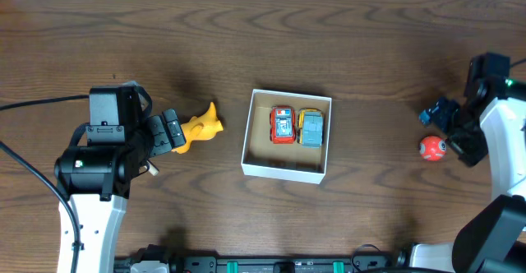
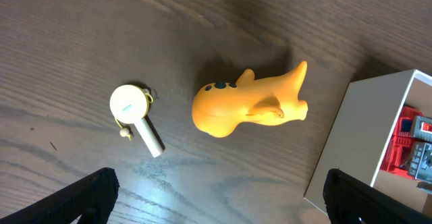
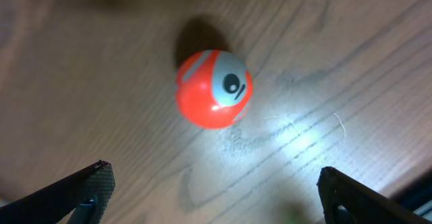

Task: Pack container
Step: 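Move the right gripper to the red-blue ball and grasp it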

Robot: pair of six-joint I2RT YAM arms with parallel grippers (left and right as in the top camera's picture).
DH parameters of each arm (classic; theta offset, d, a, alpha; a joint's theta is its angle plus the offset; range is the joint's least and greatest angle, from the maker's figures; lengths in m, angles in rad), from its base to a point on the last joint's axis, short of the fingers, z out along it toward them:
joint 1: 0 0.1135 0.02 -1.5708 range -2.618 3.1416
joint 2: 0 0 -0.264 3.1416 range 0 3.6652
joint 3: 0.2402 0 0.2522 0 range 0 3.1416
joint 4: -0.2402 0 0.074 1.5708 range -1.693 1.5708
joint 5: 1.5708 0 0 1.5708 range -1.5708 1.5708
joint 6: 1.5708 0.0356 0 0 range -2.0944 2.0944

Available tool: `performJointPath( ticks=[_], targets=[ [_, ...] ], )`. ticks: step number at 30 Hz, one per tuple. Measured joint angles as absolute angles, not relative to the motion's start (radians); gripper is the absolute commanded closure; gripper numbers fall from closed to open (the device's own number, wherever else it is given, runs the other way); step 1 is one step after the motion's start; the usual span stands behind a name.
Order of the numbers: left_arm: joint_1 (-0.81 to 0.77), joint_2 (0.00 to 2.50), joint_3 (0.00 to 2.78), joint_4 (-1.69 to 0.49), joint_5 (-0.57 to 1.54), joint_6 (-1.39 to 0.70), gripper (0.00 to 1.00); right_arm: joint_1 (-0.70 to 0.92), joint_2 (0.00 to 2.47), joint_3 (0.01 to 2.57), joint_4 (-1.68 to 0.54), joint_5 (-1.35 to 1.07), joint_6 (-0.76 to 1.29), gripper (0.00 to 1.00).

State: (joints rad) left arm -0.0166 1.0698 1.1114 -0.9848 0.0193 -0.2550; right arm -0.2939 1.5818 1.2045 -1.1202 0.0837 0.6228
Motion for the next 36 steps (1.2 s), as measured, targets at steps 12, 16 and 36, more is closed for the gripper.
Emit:
performJointPath(
  ticks=[12,16,36],
  targets=[
    [-0.017,1.070,1.111,-0.984,0.019,-0.255,0.02,-0.323,1.582,1.000,-0.842,0.077,0.620,0.01],
    [-0.017,1.070,1.111,-0.984,0.019,-0.255,0.02,-0.324,1.582,0.944,-0.764,0.077,0.619,0.05],
    [-0.017,1.070,1.111,-0.985,0.019,-0.255,0.02,-0.319,1.581,0.861,-0.635,0.076,0.592,0.99]
  ],
)
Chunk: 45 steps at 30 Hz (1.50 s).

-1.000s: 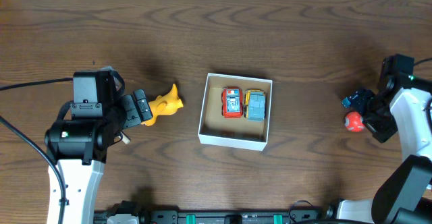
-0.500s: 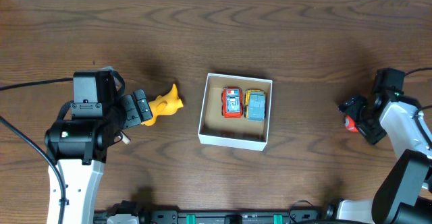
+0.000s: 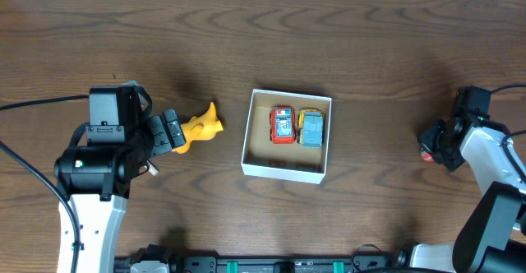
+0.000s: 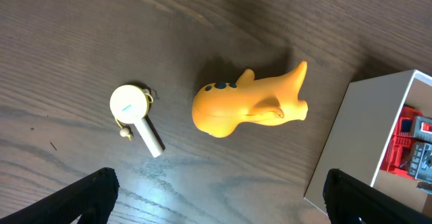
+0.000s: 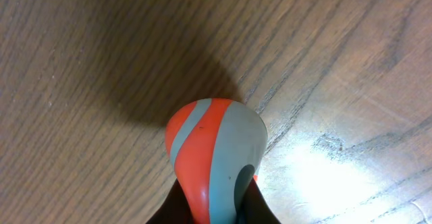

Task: Pack container
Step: 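Move the right gripper to the red-blue ball and grasp it, then carry the ball with the right gripper and lower it into the box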

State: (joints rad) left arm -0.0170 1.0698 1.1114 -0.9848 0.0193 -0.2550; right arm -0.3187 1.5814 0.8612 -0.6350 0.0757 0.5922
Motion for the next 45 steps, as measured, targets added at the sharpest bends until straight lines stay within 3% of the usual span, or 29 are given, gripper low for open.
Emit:
performJointPath(
  ticks=[7,16,26,35,45],
  targets=[
    [-0.017,1.070,1.111,-0.985,0.020,-0.255,0.02,-0.175,1.522,0.900,-0.675,0.061,0.571,0.99],
    [-0.017,1.070,1.111,-0.985,0.020,-0.255,0.02,0.218,1.388,1.213,-0.722,0.056,0.411,0.99],
    [-0.017,1.070,1.111,-0.985,0.020,-0.255,0.02,0.586,1.419,1.262,-0.651,0.046,0.302,0.99],
    [-0.017,1.070,1.111,-0.985,0.020,-0.258,0.02,0.714,1.630,1.262,-0.551,0.040,0.287,0.99],
    [-0.017,1.070,1.111,-0.985,0.020,-0.258,0.02,0.744,1.757,1.262,-0.494,0.020,0.278,0.96]
  ],
)
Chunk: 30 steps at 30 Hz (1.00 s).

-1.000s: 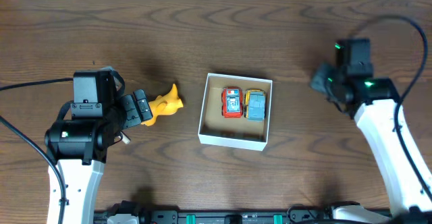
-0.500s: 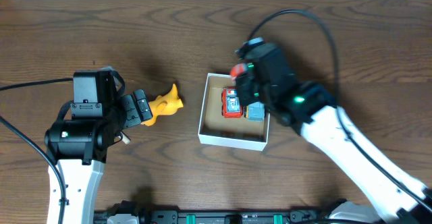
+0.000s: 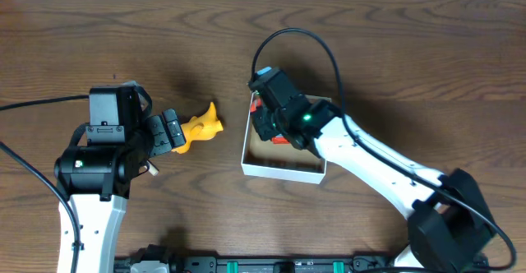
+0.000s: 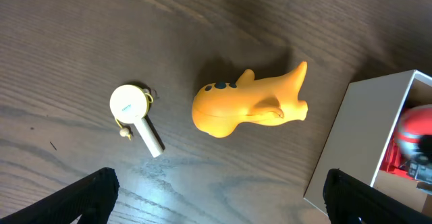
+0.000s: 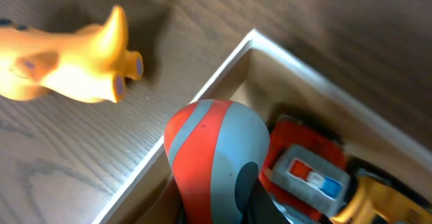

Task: Pack container
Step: 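Carry the ball with the right gripper and lower it into the box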

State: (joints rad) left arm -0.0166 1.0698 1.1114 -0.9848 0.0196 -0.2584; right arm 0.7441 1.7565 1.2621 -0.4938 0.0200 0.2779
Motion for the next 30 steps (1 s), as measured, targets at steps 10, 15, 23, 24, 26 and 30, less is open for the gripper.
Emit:
performJointPath(
  ticks=[10,15,23,24,26,30],
  targets=[
    [-0.017,1.070,1.111,-0.985,0.019,-0.258,0.02,0.744,1.827,1.262,-0.454,0.028,0.271,0.49],
    [-0.017,1.070,1.111,-0.985,0.020,-0.258,0.02,0.744,1.827,1.262,-0.443,0.030,0.269,0.46],
    [-0.017,1.070,1.111,-0.985,0.019,-0.258,0.02,0.744,1.827,1.262,-0.435,0.034,0.269,0.43],
    [-0.017,1.070,1.111,-0.985,0.020,-0.258,0.02,0.744,1.827,1.262,-0.435,0.036,0.269,0.43],
    [-0.017,1.070,1.111,-0.985,0.019,-0.258,0.02,0.744,1.827,1.262,-0.435,0.046,0.269,0.42],
    [-0.017,1.070,1.111,-0.985,0.019,-0.258,0.02,0.744,1.827,1.273,-0.446,0.065,0.258,0.37]
  ],
)
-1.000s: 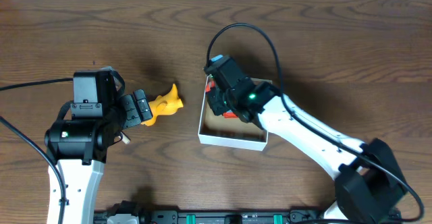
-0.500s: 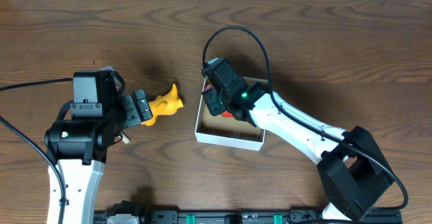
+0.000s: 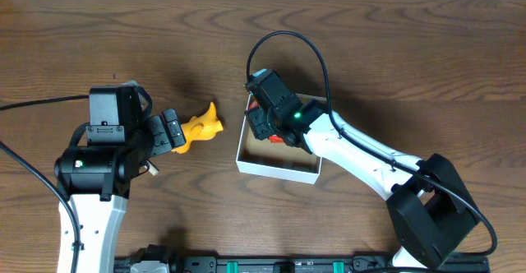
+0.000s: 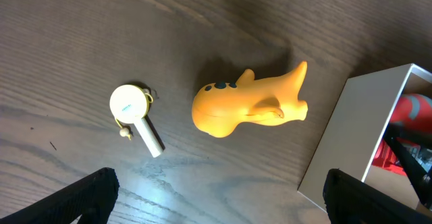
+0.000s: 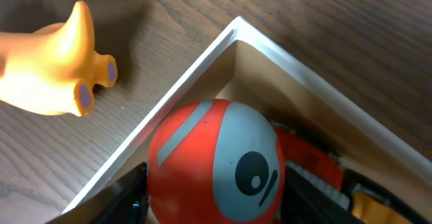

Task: Pack container
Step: 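Carry the ball with the right gripper and lower it into the box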

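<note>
The white box point(image 3: 275, 168) lies mid-table; its rim point(image 5: 196, 75) fills the right wrist view. The red and grey ball point(image 5: 212, 160) sits in the box's left corner, round and unsqueezed. My right gripper point(image 5: 214, 190) is open, with a black finger close on each side of the ball. In the overhead view this gripper point(image 3: 267, 123) hides the ball. A red toy car point(image 5: 307, 153) lies next to the ball in the box. The yellow toy animal point(image 4: 250, 106) lies on the table left of the box. My left gripper point(image 4: 223, 197) hangs open near it, empty.
A small white round tag on a short stick point(image 4: 131, 113) lies on the table left of the yellow toy. A yellow car point(image 5: 364, 207) shows at the edge of the right wrist view, beside the red one. The right arm's black cable point(image 3: 288, 39) loops over the table behind the box.
The right gripper has come down into the box's left corner and opened off the ball, which now looks round. The box has shifted slightly to the left. The left arm has not moved.
The right gripper stood open over the ball at the table's right side. Then it was shut on the ball there. Then it held the ball over the box's left edge, and now the ball sits in the box. The left gripper stayed open by the yellow toy throughout.
</note>
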Robot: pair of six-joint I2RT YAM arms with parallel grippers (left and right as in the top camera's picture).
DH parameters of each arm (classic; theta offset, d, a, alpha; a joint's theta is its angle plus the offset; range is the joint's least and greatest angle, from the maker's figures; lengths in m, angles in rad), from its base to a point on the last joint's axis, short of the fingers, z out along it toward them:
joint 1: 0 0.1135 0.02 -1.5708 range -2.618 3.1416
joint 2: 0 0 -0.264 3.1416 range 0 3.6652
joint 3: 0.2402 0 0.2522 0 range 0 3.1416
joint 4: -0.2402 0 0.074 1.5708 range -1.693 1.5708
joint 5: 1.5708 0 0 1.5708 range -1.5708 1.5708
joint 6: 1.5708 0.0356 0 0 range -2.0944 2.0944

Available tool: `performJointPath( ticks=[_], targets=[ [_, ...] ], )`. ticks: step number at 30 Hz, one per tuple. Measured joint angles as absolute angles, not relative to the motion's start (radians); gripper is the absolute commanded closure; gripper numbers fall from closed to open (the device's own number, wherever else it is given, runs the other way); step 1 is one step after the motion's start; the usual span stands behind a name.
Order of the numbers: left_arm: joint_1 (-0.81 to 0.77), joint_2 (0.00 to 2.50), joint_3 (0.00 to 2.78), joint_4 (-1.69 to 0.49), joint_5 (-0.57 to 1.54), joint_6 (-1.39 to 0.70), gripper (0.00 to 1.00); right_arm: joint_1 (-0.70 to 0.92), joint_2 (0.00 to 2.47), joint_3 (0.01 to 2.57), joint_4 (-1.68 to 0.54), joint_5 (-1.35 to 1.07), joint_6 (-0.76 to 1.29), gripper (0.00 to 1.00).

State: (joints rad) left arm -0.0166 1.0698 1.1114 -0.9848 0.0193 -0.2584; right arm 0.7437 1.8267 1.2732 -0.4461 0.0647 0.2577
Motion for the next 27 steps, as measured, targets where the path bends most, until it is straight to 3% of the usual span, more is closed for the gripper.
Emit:
performJointPath(
  ticks=[20,22,24,27],
  targets=[
    [-0.017,1.070,1.111,-0.985,0.019,-0.258,0.02,0.743,1.827,1.398,-0.554,0.154,0.226,0.36],
    [-0.017,1.070,1.111,-0.985,0.019,-0.258,0.02,0.743,1.827,1.398,-0.553,0.155,0.223,0.43],
    [-0.017,1.070,1.111,-0.985,0.019,-0.258,0.02,0.743,1.827,1.398,-0.555,0.154,0.215,0.67],
    [-0.017,1.070,1.111,-0.985,0.019,-0.258,0.02,0.743,1.827,1.398,-0.559,0.150,0.208,0.91]
  ],
)
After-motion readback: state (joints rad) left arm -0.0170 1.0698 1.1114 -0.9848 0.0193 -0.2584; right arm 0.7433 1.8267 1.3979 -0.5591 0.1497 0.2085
